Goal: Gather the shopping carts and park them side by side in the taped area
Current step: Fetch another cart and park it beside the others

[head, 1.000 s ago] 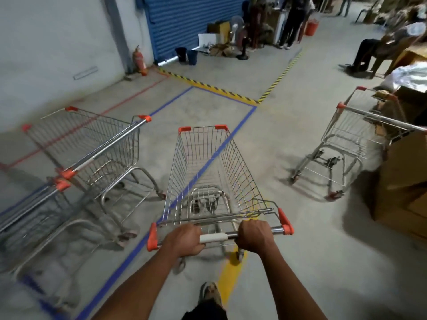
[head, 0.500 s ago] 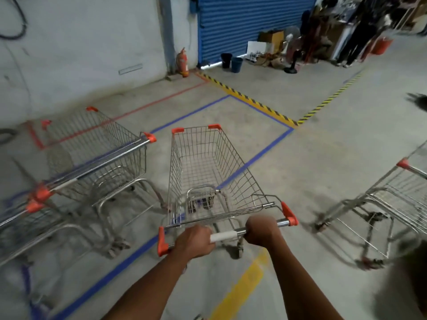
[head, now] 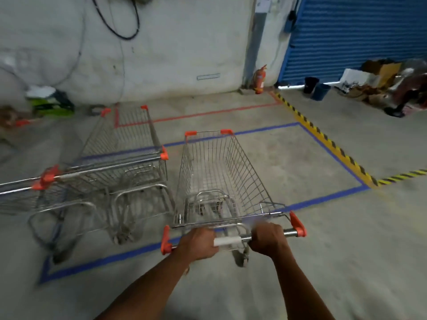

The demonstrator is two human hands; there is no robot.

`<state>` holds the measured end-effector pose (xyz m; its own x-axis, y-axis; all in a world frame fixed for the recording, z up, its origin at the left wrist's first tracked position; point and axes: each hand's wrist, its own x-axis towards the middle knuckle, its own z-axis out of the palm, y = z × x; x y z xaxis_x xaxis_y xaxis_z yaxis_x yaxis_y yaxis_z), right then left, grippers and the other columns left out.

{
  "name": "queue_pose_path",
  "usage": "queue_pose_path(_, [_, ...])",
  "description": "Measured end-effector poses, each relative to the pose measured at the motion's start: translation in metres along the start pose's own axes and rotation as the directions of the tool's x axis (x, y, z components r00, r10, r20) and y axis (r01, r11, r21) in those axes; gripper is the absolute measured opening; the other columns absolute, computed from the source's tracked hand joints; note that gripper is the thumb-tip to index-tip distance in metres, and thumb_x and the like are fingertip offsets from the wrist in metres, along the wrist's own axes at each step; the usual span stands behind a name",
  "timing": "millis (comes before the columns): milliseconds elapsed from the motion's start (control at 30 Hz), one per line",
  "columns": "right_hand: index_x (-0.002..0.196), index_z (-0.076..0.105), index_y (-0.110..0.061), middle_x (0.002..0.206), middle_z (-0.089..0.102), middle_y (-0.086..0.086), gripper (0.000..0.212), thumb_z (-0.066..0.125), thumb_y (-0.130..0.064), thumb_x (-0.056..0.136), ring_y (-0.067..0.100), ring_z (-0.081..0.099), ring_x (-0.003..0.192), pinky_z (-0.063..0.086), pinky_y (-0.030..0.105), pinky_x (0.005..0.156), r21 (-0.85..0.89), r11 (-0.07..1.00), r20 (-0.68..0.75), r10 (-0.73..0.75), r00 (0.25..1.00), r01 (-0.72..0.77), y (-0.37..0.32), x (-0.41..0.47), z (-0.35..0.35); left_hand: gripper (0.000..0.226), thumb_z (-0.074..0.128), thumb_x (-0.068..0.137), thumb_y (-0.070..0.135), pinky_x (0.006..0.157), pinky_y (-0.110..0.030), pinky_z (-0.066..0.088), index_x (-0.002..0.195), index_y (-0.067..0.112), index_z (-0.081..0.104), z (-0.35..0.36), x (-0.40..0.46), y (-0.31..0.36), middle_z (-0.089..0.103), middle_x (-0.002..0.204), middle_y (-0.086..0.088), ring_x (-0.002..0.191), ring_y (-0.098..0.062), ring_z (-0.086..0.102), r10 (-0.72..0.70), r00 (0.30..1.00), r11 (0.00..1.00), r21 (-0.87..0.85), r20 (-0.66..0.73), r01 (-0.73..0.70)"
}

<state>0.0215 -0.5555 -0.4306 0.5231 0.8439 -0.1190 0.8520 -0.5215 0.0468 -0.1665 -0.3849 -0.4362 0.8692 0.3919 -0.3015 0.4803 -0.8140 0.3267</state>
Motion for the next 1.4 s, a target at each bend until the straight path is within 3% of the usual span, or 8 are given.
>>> queue_pose_path(233, [0.059, 0.057, -0.019, 0.055, 0.061, 0.004, 0.035, 0.074, -0.05, 0.053, 0.027, 0.064, 0.048, 0.048, 0.029, 0.05, -0.075, 0.993, 0.043, -0.085, 0.995, 0.088, 0.069, 0.085, -0.003, 0.039, 0.061, 0.083, 0.049, 0.078, -0.031, 0.054, 0.109, 0.022, 0.071, -0.018, 0.073, 0.036, 0.073, 0.102, -0.003, 0.094, -0.025, 0.071, -0.139, 0.99, 0.99, -0.017, 0.002, 0.139])
queue_pose_path(367, [0.087, 0.065, -0.021, 0.087, 0.072, 0.003, 0.033, 0.054, -0.05, 0.077, 0.026, 0.072, 0.082, 0.044, 0.03, 0.068, -0.081, 0.978, 0.064, -0.187, 0.98, 0.192, 0.093, 0.131, -0.015, 0.04, 0.061, 0.085, 0.053, 0.07, -0.027, 0.05, 0.108, 0.021, 0.071, -0.025, 0.116, 0.041, 0.072, 0.098, -0.002, 0.088, -0.023, 0.07, -0.183, 0.983, 0.983, -0.001, -0.013, 0.183])
queue_pose_path(467, [0.088, 0.063, -0.022, 0.089, 0.072, 0.002, 0.035, 0.05, -0.052, 0.076, 0.025, 0.071, 0.085, 0.044, 0.03, 0.069, -0.08, 0.975, 0.052, -0.203, 0.978, 0.207, 0.109, 0.174, -0.021, 0.043, 0.061, 0.082, 0.054, 0.076, -0.033, 0.056, 0.107, 0.021, 0.071, -0.037, 0.154, 0.037, 0.072, 0.1, -0.004, 0.091, -0.027, 0.07, -0.209, 0.977, 0.978, 0.007, -0.03, 0.21])
queue_pose_path(633, [0.069, 0.05, -0.025, 0.067, 0.067, 0.003, 0.022, 0.063, -0.042, 0.075, 0.027, 0.069, 0.063, 0.037, 0.03, 0.059, -0.035, 0.974, 0.001, -0.222, 0.975, 0.222, 0.12, 0.253, -0.027, 0.04, 0.062, 0.08, 0.052, 0.077, -0.036, 0.058, 0.106, 0.022, 0.071, -0.063, 0.22, 0.017, 0.07, 0.1, -0.003, 0.089, -0.027, 0.069, -0.24, 0.97, 0.971, -0.007, -0.044, 0.24])
queue_pose_path(800, [0.072, 0.047, -0.026, 0.07, 0.066, -0.001, 0.027, 0.062, -0.047, 0.08, 0.021, 0.064, 0.061, 0.037, 0.028, 0.058, -0.069, 0.967, 0.008, -0.246, 0.969, 0.246, 0.126, 0.318, -0.032, 0.038, 0.062, 0.082, 0.051, 0.074, -0.033, 0.055, 0.105, 0.022, 0.071, -0.087, 0.272, -0.01, 0.071, 0.097, -0.003, 0.088, -0.024, 0.069, -0.253, 0.965, 0.967, -0.019, -0.073, 0.253])
queue_pose_path(933, [0.055, 0.043, -0.025, 0.045, 0.05, -0.003, 0.04, 0.078, -0.043, 0.058, 0.018, 0.05, 0.035, 0.027, 0.02, 0.048, -0.034, 0.959, -0.089, -0.283, 0.955, 0.281, 0.125, 0.363, -0.029, 0.038, 0.061, 0.084, 0.051, 0.074, -0.031, 0.053, 0.107, 0.022, 0.071, -0.101, 0.302, -0.031, 0.071, 0.1, -0.002, 0.09, -0.023, 0.068, -0.266, 0.961, 0.964, -0.026, -0.08, 0.265])
queue_pose_path(1067, [0.07, 0.058, -0.022, 0.068, 0.066, 0.001, 0.03, 0.053, -0.051, 0.073, 0.026, 0.066, 0.06, 0.044, 0.03, 0.058, -0.054, 0.954, -0.032, -0.298, 0.954, 0.296, 0.116, 0.395, -0.031, 0.036, 0.062, 0.087, 0.049, 0.075, -0.032, 0.052, 0.109, 0.021, 0.071, -0.118, 0.32, -0.049, 0.071, 0.101, -0.003, 0.091, -0.023, 0.068, -0.292, 0.955, 0.956, 0.002, -0.047, 0.293])
queue_pose_path(1400, [0.079, 0.06, -0.022, 0.07, 0.06, -0.006, 0.029, 0.057, -0.051, 0.081, 0.017, 0.063, 0.064, 0.055, 0.031, 0.066, 0.032, 0.941, 0.048, -0.337, 0.94, 0.336, 0.088, 0.441, -0.047, 0.038, 0.061, 0.088, 0.054, 0.08, -0.037, 0.057, 0.109, 0.024, 0.07, -0.143, 0.337, -0.083, 0.071, 0.097, 0.002, 0.087, -0.02, 0.069, -0.409, 0.906, 0.894, 0.153, -0.106, 0.422])
